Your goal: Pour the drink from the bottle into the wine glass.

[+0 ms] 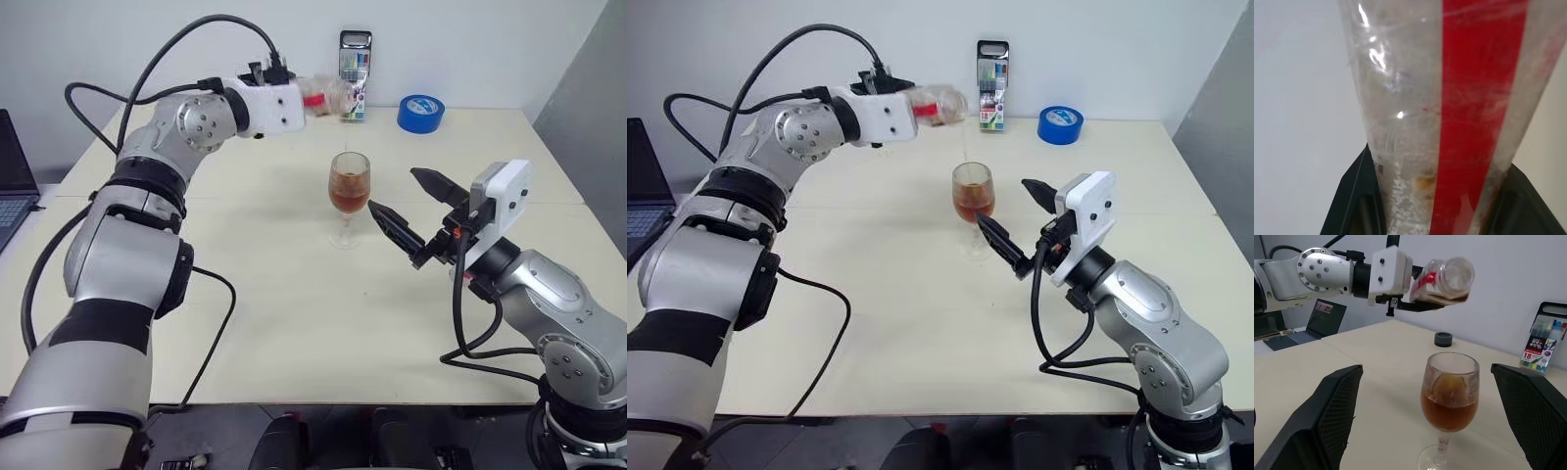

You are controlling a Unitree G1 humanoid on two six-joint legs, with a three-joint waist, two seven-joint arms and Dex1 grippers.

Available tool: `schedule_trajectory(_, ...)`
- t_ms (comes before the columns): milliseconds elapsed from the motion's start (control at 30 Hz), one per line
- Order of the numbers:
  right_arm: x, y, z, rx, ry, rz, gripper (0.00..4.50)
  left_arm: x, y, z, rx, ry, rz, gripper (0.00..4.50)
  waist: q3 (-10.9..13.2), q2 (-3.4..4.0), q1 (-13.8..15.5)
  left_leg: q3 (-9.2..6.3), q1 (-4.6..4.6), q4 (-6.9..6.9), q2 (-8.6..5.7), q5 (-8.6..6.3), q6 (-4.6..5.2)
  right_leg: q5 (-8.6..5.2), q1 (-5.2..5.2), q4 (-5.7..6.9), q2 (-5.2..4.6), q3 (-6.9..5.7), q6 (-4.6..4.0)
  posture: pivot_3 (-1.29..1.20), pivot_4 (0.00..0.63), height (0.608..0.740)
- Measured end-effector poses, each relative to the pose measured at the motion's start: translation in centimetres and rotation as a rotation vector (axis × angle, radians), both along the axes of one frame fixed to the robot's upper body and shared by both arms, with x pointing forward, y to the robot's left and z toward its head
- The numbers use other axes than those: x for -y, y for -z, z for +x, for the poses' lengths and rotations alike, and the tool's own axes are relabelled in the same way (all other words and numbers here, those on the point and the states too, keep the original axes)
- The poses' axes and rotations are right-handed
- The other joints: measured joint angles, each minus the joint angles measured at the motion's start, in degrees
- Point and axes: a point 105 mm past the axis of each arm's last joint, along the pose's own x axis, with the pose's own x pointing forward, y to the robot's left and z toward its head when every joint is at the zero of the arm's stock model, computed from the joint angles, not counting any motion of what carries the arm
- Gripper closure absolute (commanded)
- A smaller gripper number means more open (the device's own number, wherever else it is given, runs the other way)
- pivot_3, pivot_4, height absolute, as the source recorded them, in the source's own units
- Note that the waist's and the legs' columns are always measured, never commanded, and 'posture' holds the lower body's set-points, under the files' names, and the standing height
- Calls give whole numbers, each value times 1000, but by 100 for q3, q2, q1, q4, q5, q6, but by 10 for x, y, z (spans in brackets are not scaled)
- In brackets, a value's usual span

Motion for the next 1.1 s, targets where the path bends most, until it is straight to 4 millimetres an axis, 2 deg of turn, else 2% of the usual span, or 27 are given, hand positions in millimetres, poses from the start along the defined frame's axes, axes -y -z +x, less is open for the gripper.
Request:
schedule_trajectory(133,-5,3,-2,-8,-33,-12,0,0,-1,2,-165,67,-406,2748,0,0,-9,-1,0,5,1,0,0,0,0,1,0,0,0,0,150,740)
schedule_trajectory(233,-7,12,-5,-29,-73,-52,0,-20,13,6,-246,18,-620,2748,-2,2,-53,-2,6,2,2,0,0,0,0,8,1,5,0,0,150,740)
schedule_trajectory(300,-4,24,-9,-55,-90,-96,0,-43,37,10,-298,-73,-761,2748,-3,2,-65,-3,8,2,2,0,0,0,0,9,1,7,0,0,150,740)
schedule_trajectory(400,0,41,-19,-87,-128,-149,0,-75,86,6,-378,-230,-945,2748,-4,0,-59,-6,5,4,3,0,0,0,0,10,0,8,0,0,150,740)
schedule_trajectory(500,0,49,-29,-89,-191,-189,0,-83,128,-7,-456,-311,-1074,2748,-6,-4,-5,-6,3,11,3,0,-1,0,1,10,-2,7,0,0,150,740)
schedule_trajectory(567,0,49,-32,-76,-218,-204,0,-80,145,-14,-498,-332,-1113,2748,-11,-13,15,-8,1,14,3,1,-1,1,1,11,-2,5,0,0,150,740)
schedule_trajectory(733,0,47,-30,-47,-232,-214,0,-78,157,-34,-472,-337,-1147,2748,-19,-21,30,-7,13,14,2,0,-1,1,11,12,-2,7,-1,0,150,740)
schedule_trajectory(867,2,47,-27,-54,-217,-200,0,-83,182,-45,-497,-370,-1146,2748,-20,-21,21,-7,15,12,3,0,-1,2,12,14,-1,6,-1,0,150,740)
schedule_trajectory(1033,1,46,-25,-51,-204,-180,0,-82,182,-46,-456,-340,-1155,2748,-22,-23,38,-6,15,12,2,0,0,2,13,11,-2,6,-1,0,150,740)
schedule_trajectory(1100,1,45,-24,-49,-196,-174,0,-82,190,-46,-463,-350,-1167,2748,-22,-23,36,-7,16,11,2,-1,1,2,13,11,-1,6,-1,0,150,740)
